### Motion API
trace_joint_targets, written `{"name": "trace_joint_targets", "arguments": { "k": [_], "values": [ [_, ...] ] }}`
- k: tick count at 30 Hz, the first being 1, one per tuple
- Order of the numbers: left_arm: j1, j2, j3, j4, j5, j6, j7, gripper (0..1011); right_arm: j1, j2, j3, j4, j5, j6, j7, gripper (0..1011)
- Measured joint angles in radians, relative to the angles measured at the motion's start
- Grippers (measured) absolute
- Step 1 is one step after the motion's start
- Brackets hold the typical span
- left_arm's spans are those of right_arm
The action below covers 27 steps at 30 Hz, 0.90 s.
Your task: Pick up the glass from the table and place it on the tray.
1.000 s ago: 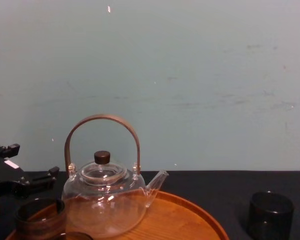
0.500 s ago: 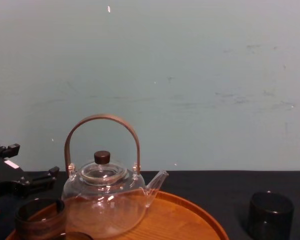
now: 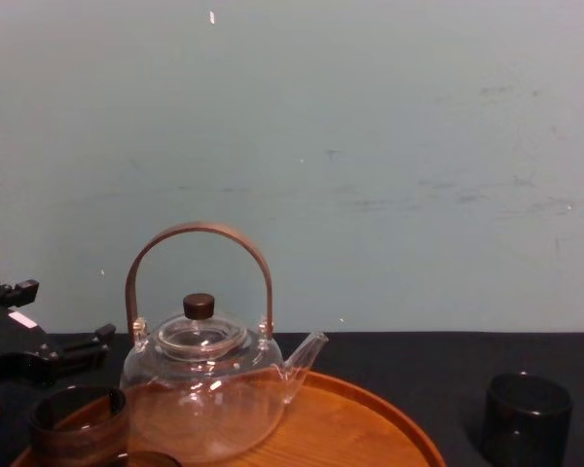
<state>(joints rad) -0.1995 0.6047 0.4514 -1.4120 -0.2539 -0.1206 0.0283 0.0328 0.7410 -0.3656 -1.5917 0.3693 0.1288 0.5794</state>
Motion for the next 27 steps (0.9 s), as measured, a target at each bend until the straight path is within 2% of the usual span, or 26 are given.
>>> {"name": "trace_joint_targets", "arguments": {
  "k": [10,21,27],
  "values": [
    [0.000,0.000,0.000,0.000,0.000,0.000,0.000,1002,0.025,-0.011,-0.015,0.010,-0.010,0.007,-0.002,1002],
    [0.000,0.000,0.000,0.000,0.000,0.000,0.000,1001,0.024,-0.011,-0.014,0.011,-0.011,0.007,-0.003,1002],
    [0.000,0.000,0.000,0.000,0.000,0.000,0.000,1001,0.023,-0.010,-0.013,0.010,-0.009,0.007,-0.003,907]
  ]
}}
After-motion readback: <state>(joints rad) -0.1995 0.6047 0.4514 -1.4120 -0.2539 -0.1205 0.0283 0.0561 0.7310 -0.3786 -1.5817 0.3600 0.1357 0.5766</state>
